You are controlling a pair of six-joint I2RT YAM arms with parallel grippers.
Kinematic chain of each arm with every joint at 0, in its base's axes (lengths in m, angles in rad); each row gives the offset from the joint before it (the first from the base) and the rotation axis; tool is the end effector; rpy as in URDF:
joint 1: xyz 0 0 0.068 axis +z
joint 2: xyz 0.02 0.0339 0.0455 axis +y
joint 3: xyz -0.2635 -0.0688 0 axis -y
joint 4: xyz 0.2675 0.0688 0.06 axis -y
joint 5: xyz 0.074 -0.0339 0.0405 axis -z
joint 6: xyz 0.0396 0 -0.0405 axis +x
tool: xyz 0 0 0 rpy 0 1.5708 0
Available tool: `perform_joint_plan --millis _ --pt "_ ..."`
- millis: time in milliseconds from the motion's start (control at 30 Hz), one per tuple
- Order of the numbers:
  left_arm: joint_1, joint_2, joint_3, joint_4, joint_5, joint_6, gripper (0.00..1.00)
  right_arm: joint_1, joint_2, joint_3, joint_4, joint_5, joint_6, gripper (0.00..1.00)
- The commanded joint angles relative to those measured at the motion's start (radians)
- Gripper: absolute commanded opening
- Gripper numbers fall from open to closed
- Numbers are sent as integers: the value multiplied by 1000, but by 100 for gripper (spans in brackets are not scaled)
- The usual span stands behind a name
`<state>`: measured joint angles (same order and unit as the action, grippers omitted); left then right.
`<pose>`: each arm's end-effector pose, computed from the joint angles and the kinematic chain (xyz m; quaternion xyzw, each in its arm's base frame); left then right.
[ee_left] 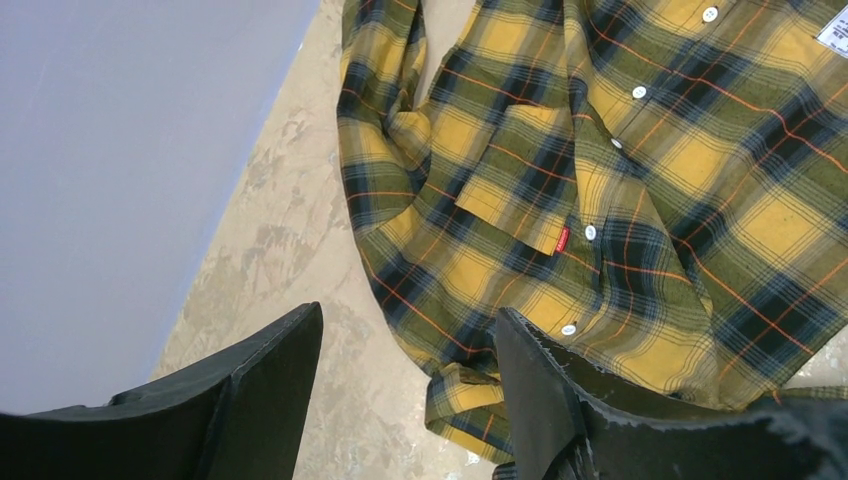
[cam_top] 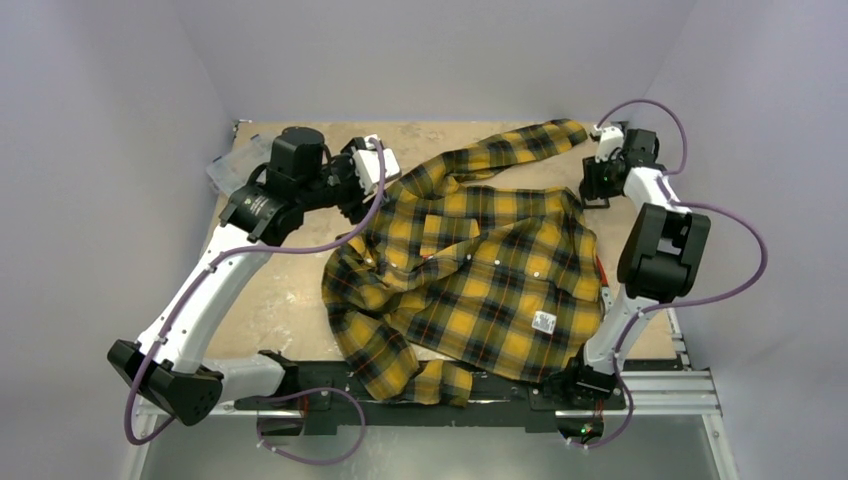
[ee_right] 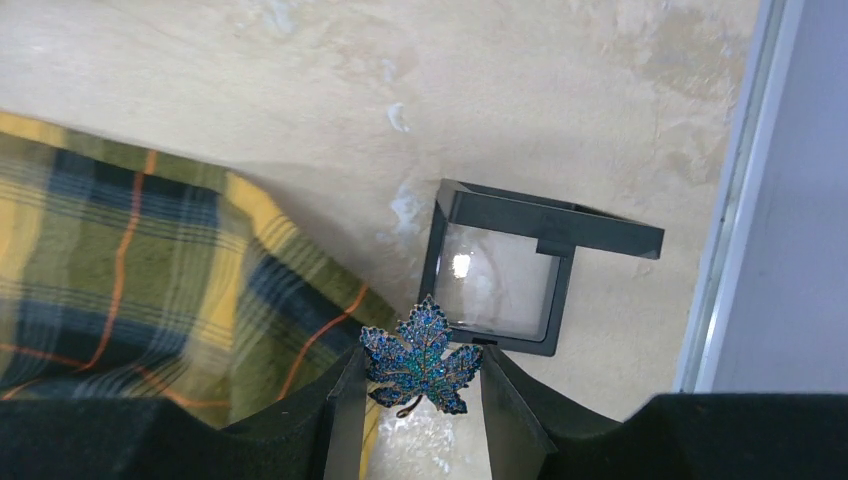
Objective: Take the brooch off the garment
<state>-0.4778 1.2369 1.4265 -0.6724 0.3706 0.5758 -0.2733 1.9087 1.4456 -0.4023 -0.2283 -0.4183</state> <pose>0.2450 -0.1430 0.4203 0.5053 0.6790 -0.1325 0.5158 0.4323 -0.1119 0.2106 -0.1068 0.9270 -0.0158 0.3591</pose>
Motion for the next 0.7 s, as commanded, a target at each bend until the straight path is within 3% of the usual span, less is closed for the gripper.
perform_joint_plan --millis 0,667 --pt "7 4 51 5 18 -20 63 -18 57 66 49 41 43 16" --pt "7 38 84 -26 23 -24 63 -32 141 72 158 76 23 20"
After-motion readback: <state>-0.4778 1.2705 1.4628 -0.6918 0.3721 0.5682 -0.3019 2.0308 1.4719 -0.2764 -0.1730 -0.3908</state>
